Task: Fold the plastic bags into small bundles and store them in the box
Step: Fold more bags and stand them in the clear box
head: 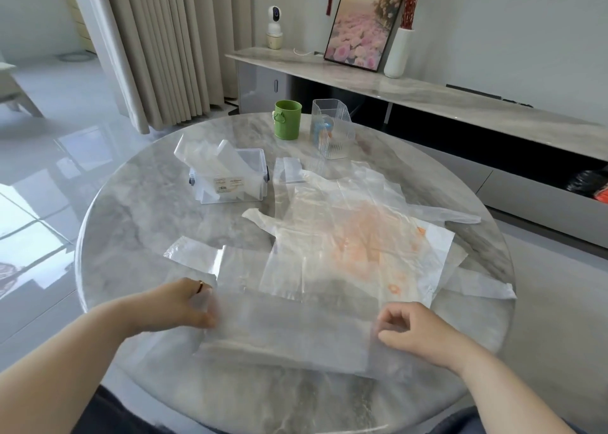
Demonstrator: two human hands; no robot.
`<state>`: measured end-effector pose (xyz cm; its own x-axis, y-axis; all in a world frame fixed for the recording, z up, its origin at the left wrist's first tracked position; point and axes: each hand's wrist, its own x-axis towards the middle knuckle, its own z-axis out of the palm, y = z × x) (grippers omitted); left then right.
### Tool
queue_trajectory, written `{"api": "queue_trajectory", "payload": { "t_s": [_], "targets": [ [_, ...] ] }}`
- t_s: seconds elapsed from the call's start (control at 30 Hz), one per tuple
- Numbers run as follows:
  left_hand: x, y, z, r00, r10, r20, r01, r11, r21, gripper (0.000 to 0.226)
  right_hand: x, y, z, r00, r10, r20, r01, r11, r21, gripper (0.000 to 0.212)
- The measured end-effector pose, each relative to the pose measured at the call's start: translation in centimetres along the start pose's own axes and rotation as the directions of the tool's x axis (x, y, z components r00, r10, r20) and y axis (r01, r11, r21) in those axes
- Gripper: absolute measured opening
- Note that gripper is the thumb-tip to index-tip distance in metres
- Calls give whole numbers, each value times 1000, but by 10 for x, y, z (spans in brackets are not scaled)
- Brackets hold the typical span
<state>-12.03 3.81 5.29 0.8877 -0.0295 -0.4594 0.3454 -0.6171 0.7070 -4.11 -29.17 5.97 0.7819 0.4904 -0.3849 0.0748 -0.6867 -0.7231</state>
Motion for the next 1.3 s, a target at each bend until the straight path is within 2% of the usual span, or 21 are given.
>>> {"api": "queue_trajectory", "payload": {
  "t_s": [0.13, 0.23, 0.27, 0.33, 0.37, 0.4, 0.43, 0.5, 0.57, 0.63, 0.7, 0.73, 0.77, 0.8, 0.87, 0.93, 1.03, 1.13, 1.23, 1.3],
  "targets": [
    [15, 4, -3, 1000, -9, -16, 6, 982, -188, 13, 22, 7, 5, 987, 13, -159, -12, 1000, 3, 31],
    [30, 7, -5, 960, -98, -262, 57, 985, -160, 13, 40, 8, 12, 967, 26, -254, -35, 999, -31, 29],
    [33, 9, -6, 924, -113, -366, 80, 991, -103, 9, 45, 7, 13, 963, 17, -269, -35, 998, -61, 28],
    [40, 14, -7, 807, -81, -585, 157, 984, 80, 24, 55, 6, 15, 963, -10, -268, -39, 984, -175, 23],
    [42, 17, -4, 733, 21, -680, 158, 967, 201, 32, 59, 4, 14, 964, -19, -264, -39, 976, -214, 20],
    [46, 19, 1, 654, 175, -736, 102, 944, 315, 36, 63, 4, 14, 966, -22, -258, -38, 973, -227, 19],
    [49, 24, 7, 603, 339, -722, 6, 903, 429, 39, 67, 3, 13, 968, -22, -252, -37, 974, -225, 21],
    [55, 28, 27, 551, 628, -549, -173, 730, 661, 44, 72, 1, 13, 970, 0, -242, -51, 977, -205, 25],
    [63, 28, 44, 565, 710, -420, -247, 632, 735, 46, 76, 1, 11, 968, 41, -246, -87, 980, -177, 20],
    [68, 29, 50, 564, 686, -459, -223, 662, 715, 42, 79, 2, 10, 964, 67, -258, -104, 986, -132, 20],
    [65, 40, 42, 533, 583, -614, -124, 771, 625, 29, 79, 4, 8, 961, 90, -263, -117, 989, -87, 22],
    [62, 46, 32, 565, 460, -685, -57, 850, 524, 28, 79, 5, 7, 958, 102, -266, -126, 989, -73, 22],
    [59, 49, 22, 648, 283, -707, 44, 913, 406, 35, 79, 6, 6, 956, 114, -271, -135, 989, -58, 23],
    [56, 46, 14, 714, 117, -691, 170, 928, 332, 42, 80, 8, 6, 953, 123, -279, -140, 989, -43, 24],
    [52, 34, 1, 772, -106, -626, 357, 888, 290, 55, 80, 11, 5, 947, 139, -288, -151, 988, -19, 27],
    [52, 25, -3, 801, -223, -555, 400, 890, 220, 57, 80, 11, 5, 947, 147, -285, -158, 987, -17, 26],
    [57, 19, 5, 858, -271, -437, 333, 940, 72, 53, 80, 8, 5, 950, 146, -276, -156, 988, -14, 27],
    [60, 23, 10, 881, -211, -423, 184, 977, -103, 53, 80, 7, 6, 950, 146, -275, -160, 987, -29, 29],
    [65, 29, 15, 840, -204, -503, 43, 949, -312, 48, 78, 7, 8, 927, 98, -361, -128, 990, -60, 27],
    [67, 31, 17, 812, -204, -547, -50, 909, -413, 38, 78, 6, 6, 888, 70, -455, -40, 996, 74, 21]
  ]
}}
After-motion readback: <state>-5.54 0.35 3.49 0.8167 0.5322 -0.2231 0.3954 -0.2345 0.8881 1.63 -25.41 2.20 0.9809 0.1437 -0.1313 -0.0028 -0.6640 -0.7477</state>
